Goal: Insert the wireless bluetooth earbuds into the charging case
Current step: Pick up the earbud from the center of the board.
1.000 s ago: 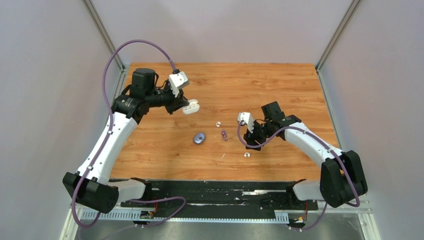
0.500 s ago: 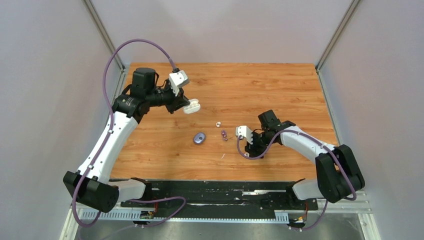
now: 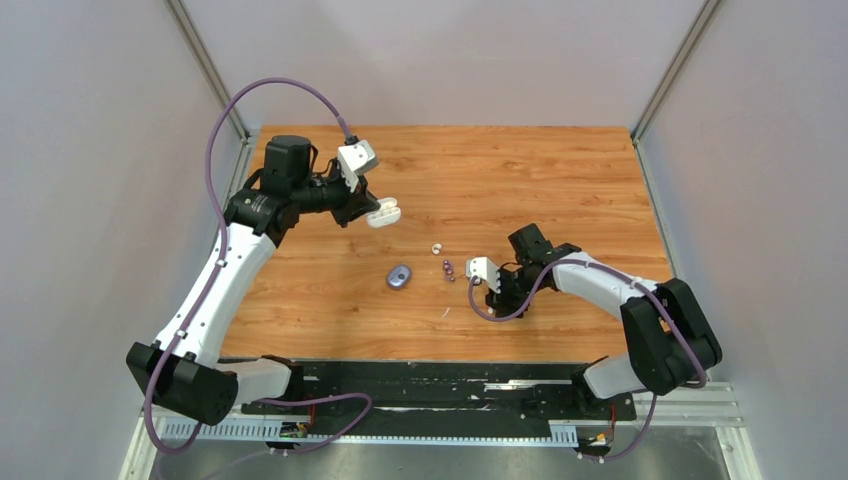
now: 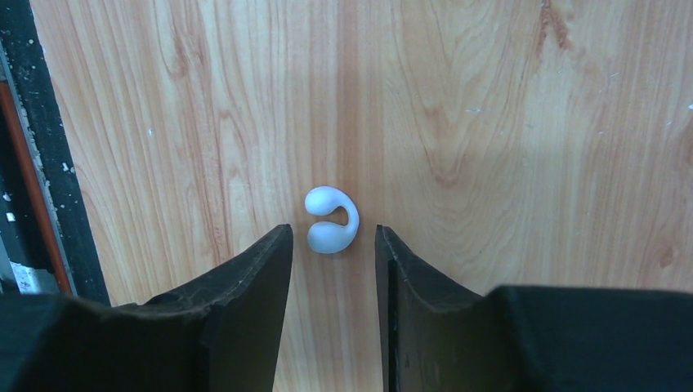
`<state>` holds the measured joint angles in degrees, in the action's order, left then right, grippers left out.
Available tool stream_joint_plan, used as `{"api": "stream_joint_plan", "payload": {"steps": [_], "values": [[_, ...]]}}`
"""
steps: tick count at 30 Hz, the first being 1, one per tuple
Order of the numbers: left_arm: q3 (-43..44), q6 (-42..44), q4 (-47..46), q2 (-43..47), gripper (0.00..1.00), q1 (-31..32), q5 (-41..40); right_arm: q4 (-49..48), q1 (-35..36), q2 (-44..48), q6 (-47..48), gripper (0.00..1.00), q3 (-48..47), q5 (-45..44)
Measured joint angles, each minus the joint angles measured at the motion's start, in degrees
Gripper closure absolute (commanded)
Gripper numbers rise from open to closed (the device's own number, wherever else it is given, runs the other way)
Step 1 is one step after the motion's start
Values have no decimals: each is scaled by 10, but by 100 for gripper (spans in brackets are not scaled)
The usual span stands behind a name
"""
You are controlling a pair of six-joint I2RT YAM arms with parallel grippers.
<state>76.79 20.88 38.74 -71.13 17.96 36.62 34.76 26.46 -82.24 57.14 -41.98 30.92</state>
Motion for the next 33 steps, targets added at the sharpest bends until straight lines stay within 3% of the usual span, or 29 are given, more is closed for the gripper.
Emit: {"api": "stream_joint_plan", "payload": {"steps": [9, 16, 23, 26, 29, 33], "values": [[0, 0, 0, 0, 100, 0, 0, -10, 0, -8, 6, 66, 7, -6], [0, 0, -1, 0, 100, 0, 2, -14, 0, -16, 10, 81, 3, -5], [0, -1, -2, -1, 100, 0, 4, -8, 0, -12, 10, 89, -1, -9], [0, -7, -9, -8, 100, 0, 6, -1, 0, 25, 23, 99, -4, -18], [6, -13, -9, -28, 100, 5, 5, -3, 0, 93, 43, 100, -19, -20], [24, -20, -13, -61, 100, 28, -2, -76, 1, 193, 72, 100, -44, -19]]}}
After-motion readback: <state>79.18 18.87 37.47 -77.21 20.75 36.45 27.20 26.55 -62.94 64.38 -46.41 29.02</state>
